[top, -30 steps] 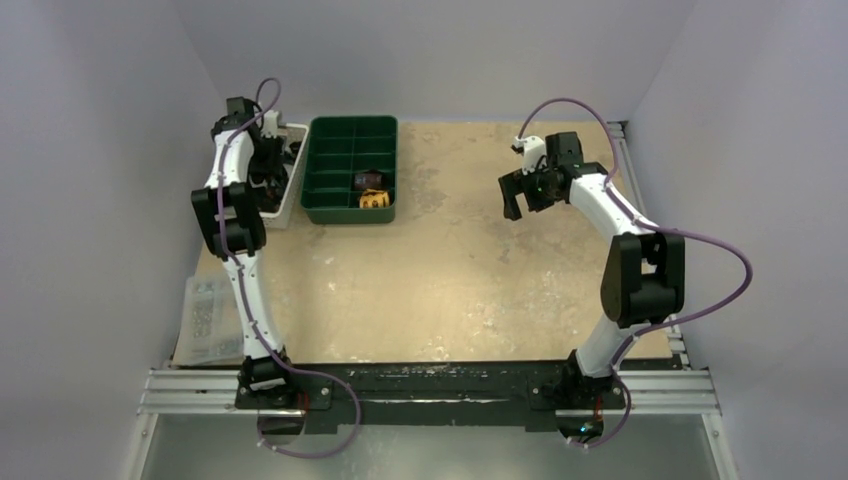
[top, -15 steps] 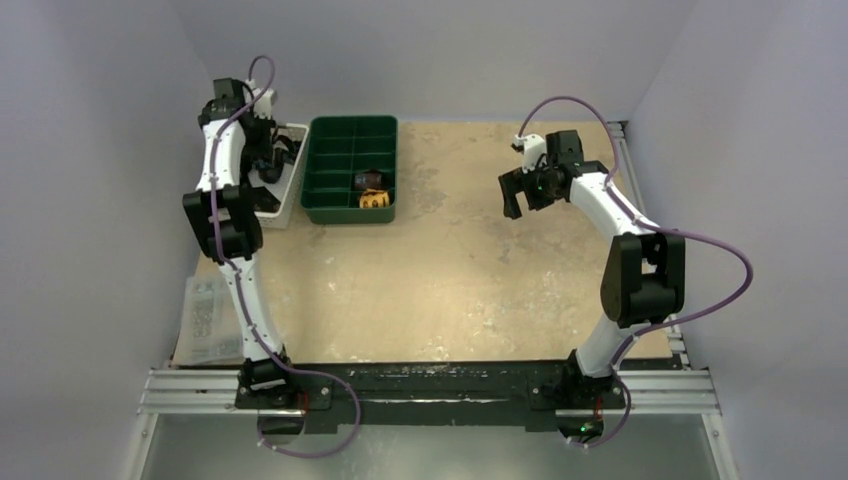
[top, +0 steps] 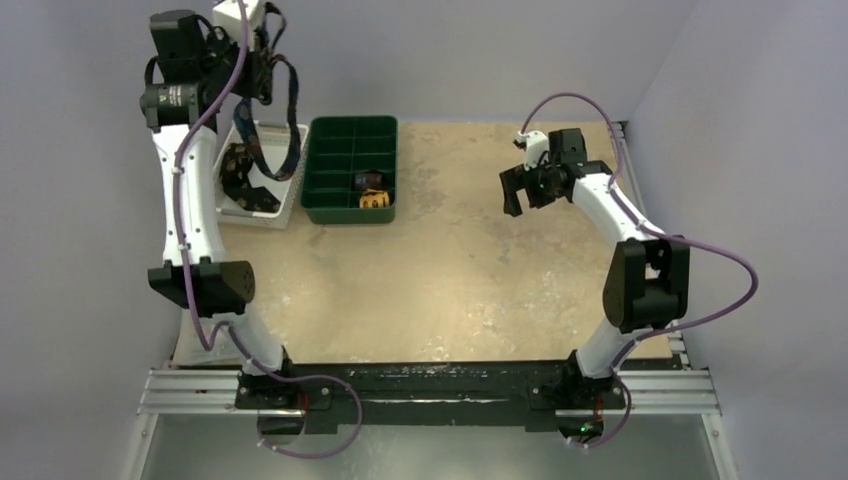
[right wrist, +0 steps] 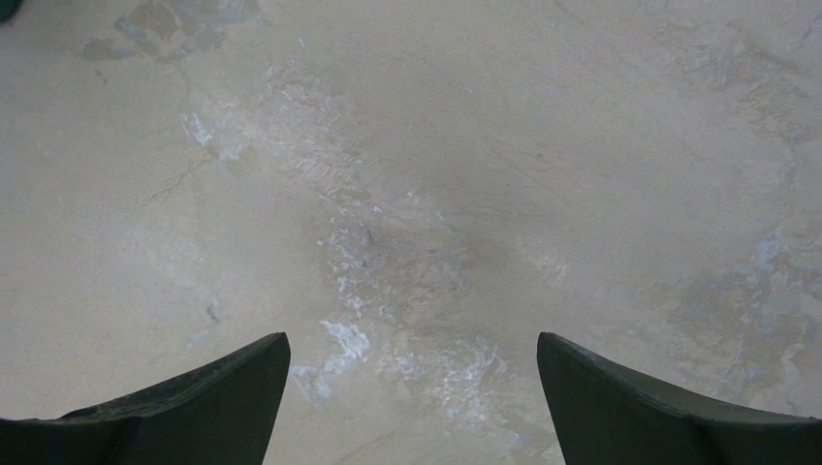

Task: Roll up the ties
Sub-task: Pick up the tie from the bin, then place the tie at the center of the board.

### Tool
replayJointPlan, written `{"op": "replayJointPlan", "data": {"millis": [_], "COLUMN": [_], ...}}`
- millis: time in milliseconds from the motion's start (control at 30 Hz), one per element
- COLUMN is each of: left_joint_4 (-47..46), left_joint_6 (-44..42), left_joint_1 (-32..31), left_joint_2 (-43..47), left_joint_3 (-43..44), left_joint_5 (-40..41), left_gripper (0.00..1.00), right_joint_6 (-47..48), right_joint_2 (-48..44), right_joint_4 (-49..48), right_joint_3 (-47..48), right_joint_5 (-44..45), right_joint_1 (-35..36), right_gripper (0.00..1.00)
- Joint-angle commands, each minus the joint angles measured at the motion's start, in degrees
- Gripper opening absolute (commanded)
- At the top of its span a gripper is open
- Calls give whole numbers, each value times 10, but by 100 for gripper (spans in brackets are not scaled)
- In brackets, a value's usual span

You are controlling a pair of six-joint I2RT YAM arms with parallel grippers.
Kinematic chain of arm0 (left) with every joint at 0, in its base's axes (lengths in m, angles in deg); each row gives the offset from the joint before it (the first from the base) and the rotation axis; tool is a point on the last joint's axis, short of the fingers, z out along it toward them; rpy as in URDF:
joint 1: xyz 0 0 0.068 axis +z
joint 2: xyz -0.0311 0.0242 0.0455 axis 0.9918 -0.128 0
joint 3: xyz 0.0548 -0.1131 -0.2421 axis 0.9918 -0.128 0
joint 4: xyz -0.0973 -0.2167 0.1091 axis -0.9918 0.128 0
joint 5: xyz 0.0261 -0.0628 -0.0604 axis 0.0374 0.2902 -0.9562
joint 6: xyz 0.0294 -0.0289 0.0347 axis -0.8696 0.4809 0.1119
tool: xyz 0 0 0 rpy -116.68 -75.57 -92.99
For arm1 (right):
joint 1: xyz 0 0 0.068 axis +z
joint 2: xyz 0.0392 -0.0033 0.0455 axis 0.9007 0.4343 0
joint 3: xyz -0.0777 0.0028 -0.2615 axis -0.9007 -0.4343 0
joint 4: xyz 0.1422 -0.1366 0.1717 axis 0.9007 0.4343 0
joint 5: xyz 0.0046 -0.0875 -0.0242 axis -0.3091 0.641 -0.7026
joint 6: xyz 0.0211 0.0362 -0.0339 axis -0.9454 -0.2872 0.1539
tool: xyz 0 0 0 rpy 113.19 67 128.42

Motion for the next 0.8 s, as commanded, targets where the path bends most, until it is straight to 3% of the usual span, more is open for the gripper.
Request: {"op": "replayJointPlan", "data": {"millis": [0, 167, 333, 500, 533, 567, 633, 667, 733, 767], "left_joint_4": [-8, -13, -17, 31, 42, 51, 72, 72, 38, 16], "left_joint_6": [7, 64, 36, -20, -24, -24, -27, -31, -29, -37], "left_joint_1": [-93, -213, -338, -391, -394, -394, -374, -353, -305, -285], "left_joint_2": [81, 119, 145, 128, 115, 102, 81, 80, 105, 127], "left_joint_3": [-29, -45, -131, -208, -223, -241, -279, -314, -369, -415], "left_joint_5": [-83, -115, -137, -329, -373, -392, -378, -368, -349, -322], "left_gripper": [0, 0, 0, 0, 10, 27, 53, 72, 93, 95], "right_joint_6": [-14, -16, -19, 0, 9, 18, 43, 53, 62, 70], "right_joint_2": [-53, -75, -83, -83, -84, -88, -96, -98, -106, -112], "right_joint_4": [-14, -1, 28, 69, 73, 76, 82, 88, 100, 104], "right_joint_3": [30, 33, 37, 32, 28, 21, 11, 9, 2, -6], "right_joint_5": [-26, -33, -46, -62, -62, -61, -62, -63, -69, -77], "right_joint_1": [-2, -14, -55, -110, -114, -115, -116, -116, -116, -116], "right_gripper": [99, 99, 99, 99, 99, 99, 99, 99, 99, 99]}}
